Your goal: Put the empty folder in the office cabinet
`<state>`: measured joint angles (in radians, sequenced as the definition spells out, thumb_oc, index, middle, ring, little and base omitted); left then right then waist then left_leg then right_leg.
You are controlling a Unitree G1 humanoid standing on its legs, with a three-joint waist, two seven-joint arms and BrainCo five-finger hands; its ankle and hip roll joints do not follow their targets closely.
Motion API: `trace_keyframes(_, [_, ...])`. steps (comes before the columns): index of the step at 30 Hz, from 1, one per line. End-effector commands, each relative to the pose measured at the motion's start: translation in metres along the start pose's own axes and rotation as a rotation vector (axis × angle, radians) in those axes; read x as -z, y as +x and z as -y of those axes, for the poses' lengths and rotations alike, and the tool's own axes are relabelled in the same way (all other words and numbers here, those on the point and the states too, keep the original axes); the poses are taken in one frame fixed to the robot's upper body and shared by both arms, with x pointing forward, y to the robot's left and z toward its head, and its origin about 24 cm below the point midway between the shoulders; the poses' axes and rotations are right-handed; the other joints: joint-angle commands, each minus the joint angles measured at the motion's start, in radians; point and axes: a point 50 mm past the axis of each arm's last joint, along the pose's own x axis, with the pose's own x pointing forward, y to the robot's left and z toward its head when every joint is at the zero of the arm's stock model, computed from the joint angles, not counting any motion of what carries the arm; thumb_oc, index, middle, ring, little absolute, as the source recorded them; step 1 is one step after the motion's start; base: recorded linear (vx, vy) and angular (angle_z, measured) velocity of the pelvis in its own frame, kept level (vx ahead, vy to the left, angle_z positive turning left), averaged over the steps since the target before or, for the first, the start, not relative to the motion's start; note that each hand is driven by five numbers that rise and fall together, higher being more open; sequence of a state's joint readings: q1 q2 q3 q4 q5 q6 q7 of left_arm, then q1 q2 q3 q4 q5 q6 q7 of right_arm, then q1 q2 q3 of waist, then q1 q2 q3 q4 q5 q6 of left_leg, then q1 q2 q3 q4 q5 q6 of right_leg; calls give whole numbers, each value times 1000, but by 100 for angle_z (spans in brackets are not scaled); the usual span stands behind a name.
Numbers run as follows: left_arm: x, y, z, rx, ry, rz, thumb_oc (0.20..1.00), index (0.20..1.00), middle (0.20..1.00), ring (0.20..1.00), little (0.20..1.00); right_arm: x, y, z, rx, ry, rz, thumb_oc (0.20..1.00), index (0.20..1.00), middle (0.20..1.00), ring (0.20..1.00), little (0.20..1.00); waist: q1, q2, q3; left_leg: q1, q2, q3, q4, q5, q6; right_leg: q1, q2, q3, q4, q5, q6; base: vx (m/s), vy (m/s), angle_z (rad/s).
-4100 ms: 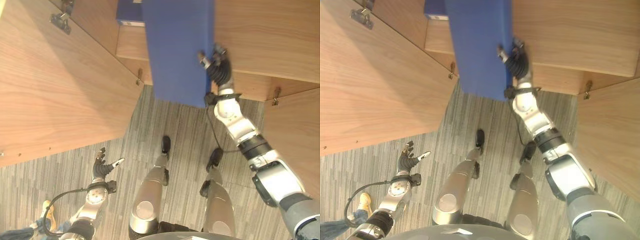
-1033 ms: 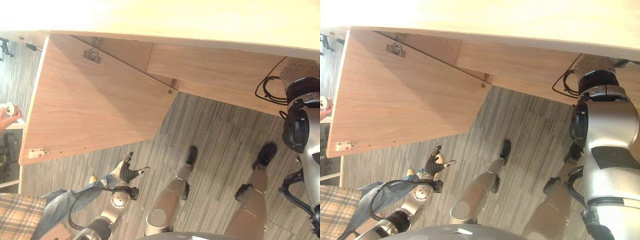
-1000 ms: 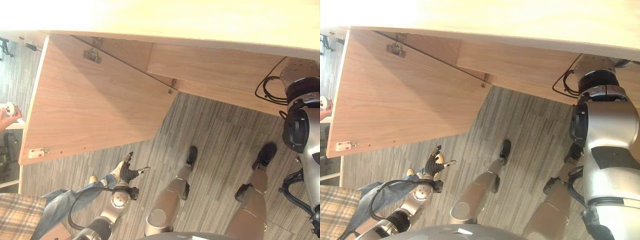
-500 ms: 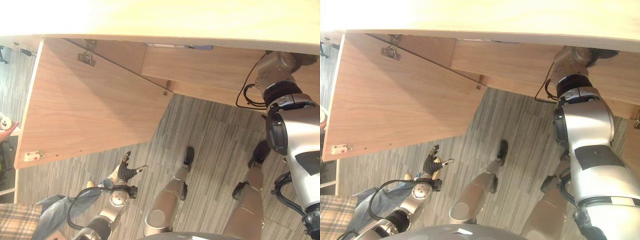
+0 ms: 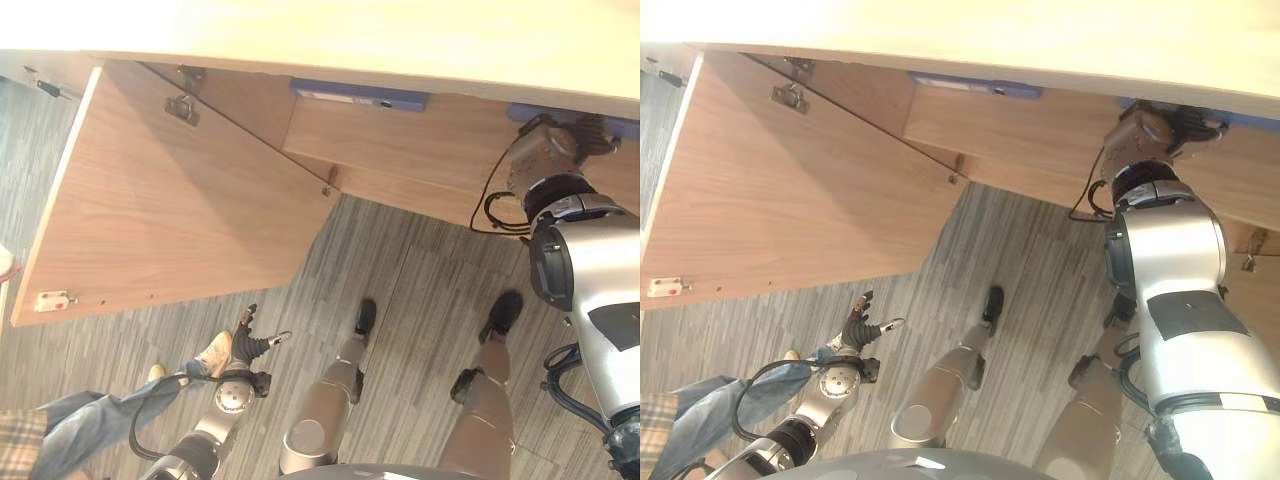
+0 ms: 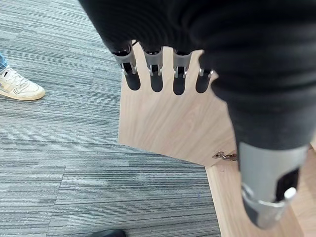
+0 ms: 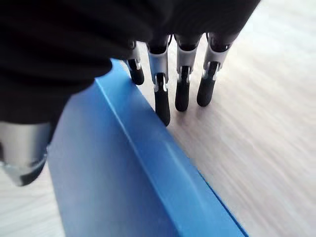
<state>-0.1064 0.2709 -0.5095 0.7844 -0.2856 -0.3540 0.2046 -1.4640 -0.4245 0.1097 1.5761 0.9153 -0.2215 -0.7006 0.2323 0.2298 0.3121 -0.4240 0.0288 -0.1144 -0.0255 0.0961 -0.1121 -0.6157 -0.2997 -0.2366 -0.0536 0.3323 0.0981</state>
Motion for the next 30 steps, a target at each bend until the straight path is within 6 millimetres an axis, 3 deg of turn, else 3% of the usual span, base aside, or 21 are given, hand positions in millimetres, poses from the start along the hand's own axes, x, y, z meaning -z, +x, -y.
trace_keyframes(1, [-3, 2, -33, -38, 132, 12, 1000, 1000, 1000, 1000, 1000, -23, 6, 3, -6, -14, 78, 1000, 1000, 1000, 1000, 1000, 49, 1, 20, 69, 35, 23, 126, -215, -32, 22, -48, 79, 8, -47, 111, 0, 0, 0])
trace_keyframes(6, [3, 0, -35, -51, 144, -20, 1000, 1000, 1000, 1000, 1000, -6, 8, 9, 10, -52, 47, 1000, 1000, 1000, 1000, 1000, 42, -12, 10, 92, 39, 24, 120, -219, -32, 44, -45, 79, 4, -48, 111, 0, 0, 0])
trace_keyframes(18, [6, 3, -44, -114, 136, -51, 1000, 1000, 1000, 1000, 1000, 40, -15, -7, -94, -165, 57, 1000, 1000, 1000, 1000, 1000, 15, -50, 4, 117, 42, 31, 131, -233, -29, 76, -40, 77, -5, -49, 106, -1, 1, 0])
trace_keyframes(21, [4, 4, -46, -130, 132, -44, 1000, 1000, 1000, 1000, 1000, 77, -31, -6, -171, -246, 92, 1000, 1000, 1000, 1000, 1000, -4, -76, 13, 120, 42, 35, 154, -244, -27, 89, -38, 77, -2, -51, 102, -50, 25, -1])
trace_keyframes(24, [3, 4, -47, -146, 115, -40, 1000, 1000, 1000, 1000, 1000, 121, -61, -3, -324, -353, 159, 1000, 1000, 1000, 1000, 1000, -37, -109, 28, 127, 38, 41, 187, -264, -23, 103, -36, 82, -1, -48, 99, -57, 37, -10])
trace_keyframes(26, [-1, 4, -46, -157, 105, -15, 1000, 1000, 1000, 1000, 1000, 158, -85, 15, -429, -408, 166, 1000, 1000, 1000, 1000, 1000, -68, -139, 41, 134, 37, 56, 219, -282, -19, 113, -33, 87, 0, -43, 99, -28, 49, -8])
trace_keyframes(27, [-1, 4, -46, -157, 105, -15, 1000, 1000, 1000, 1000, 1000, 158, -85, 15, -429, -408, 166, 1000, 1000, 1000, 1000, 1000, -68, -139, 41, 134, 37, 56, 219, -282, -19, 113, -33, 87, 0, -43, 99, -53, 83, -26])
trace_keyframes(28, [0, 3, -50, -185, 109, -12, 1000, 1000, 1000, 1000, 1000, 185, -109, 44, -579, -479, 207, 1000, 1000, 1000, 1000, 1000, -111, -188, 63, 149, 38, 77, 273, -313, -12, 132, -38, 98, 4, -36, 102, -50, 66, -28])
trace_keyframes(29, [1, 2, -49, -184, 108, -15, 1000, 1000, 1000, 1000, 1000, 186, -109, 45, -579, -482, 206, 1000, 1000, 1000, 1000, 1000, -112, -187, 62, 151, 38, 78, 275, -315, -11, 135, -38, 98, 4, -36, 102, -51, 83, -40])
trace_keyframes(30, [2, 1, -52, -194, 111, -10, 1000, 1000, 1000, 1000, 1000, 194, -112, 60, -606, -513, 207, 1000, 1000, 1000, 1000, 1000, -124, -204, 65, 159, 36, 82, 291, -325, -7, 145, -42, 103, 5, -33, 104, -15, 60, -32])
